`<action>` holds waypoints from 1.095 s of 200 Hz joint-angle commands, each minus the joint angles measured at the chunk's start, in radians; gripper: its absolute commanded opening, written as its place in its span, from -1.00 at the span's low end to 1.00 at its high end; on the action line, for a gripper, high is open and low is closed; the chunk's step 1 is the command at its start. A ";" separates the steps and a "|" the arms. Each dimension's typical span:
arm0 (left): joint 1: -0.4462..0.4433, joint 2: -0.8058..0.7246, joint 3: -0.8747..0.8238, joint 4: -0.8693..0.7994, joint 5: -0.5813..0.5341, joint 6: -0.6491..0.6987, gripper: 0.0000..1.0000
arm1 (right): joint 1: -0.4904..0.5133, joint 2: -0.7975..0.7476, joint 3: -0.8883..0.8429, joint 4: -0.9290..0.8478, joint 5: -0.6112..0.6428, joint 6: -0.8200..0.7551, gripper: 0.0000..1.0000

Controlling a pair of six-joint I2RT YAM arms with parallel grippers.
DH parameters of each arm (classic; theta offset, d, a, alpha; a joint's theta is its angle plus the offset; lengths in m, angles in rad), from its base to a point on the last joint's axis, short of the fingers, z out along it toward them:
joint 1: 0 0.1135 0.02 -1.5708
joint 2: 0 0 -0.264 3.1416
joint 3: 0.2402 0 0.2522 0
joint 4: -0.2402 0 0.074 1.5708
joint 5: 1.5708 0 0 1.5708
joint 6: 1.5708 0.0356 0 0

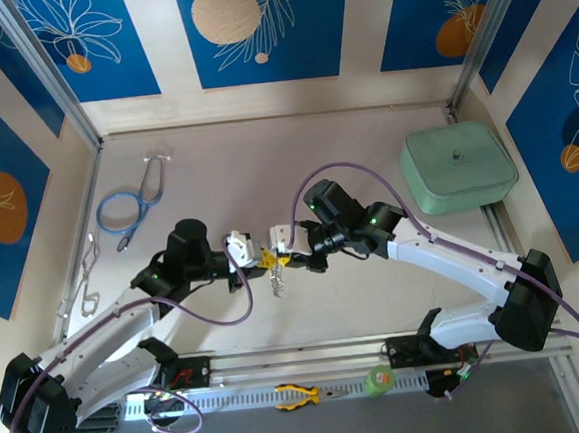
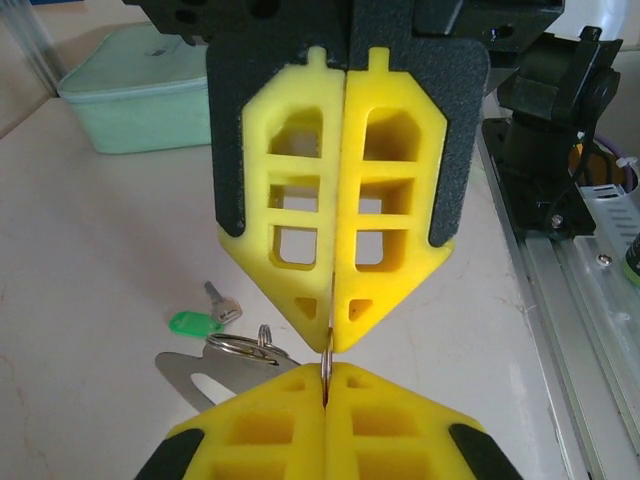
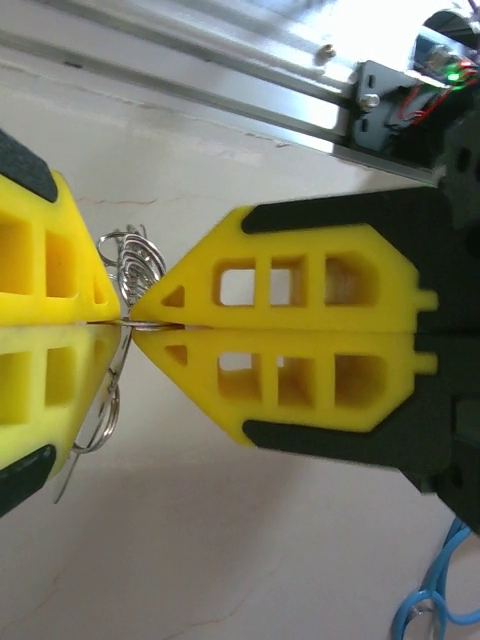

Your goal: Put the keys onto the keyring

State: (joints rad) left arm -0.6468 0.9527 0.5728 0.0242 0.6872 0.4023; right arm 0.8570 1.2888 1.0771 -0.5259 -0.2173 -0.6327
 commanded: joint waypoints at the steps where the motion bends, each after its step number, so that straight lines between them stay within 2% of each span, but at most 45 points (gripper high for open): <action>1: -0.008 -0.012 -0.004 0.062 0.020 -0.004 -1.00 | -0.062 -0.082 -0.063 0.139 -0.122 0.129 -0.72; 22: -0.009 -0.030 -0.051 0.201 0.028 -0.077 -1.00 | -0.155 -0.180 -0.209 0.299 -0.266 0.221 -0.62; 42: -0.008 -0.029 -0.088 0.341 0.048 -0.157 -1.00 | -0.162 -0.232 -0.305 0.385 -0.327 0.267 -0.59; 85: -0.008 -0.014 -0.130 0.530 0.089 -0.261 -1.00 | -0.111 -0.235 -0.343 0.390 -0.308 0.247 -0.59; 136: -0.007 0.021 -0.134 0.603 0.165 -0.319 -1.00 | -0.099 -0.238 -0.352 0.463 -0.223 0.253 -0.58; 219: -0.008 0.050 -0.132 0.638 0.208 -0.330 -1.00 | -0.099 -0.267 -0.362 0.489 -0.286 0.272 -0.58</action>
State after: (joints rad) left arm -0.6487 1.0000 0.4465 0.6041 0.8497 0.0826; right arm 0.7528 1.0401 0.7261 -0.0582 -0.4545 -0.3790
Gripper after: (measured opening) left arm 0.064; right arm 0.213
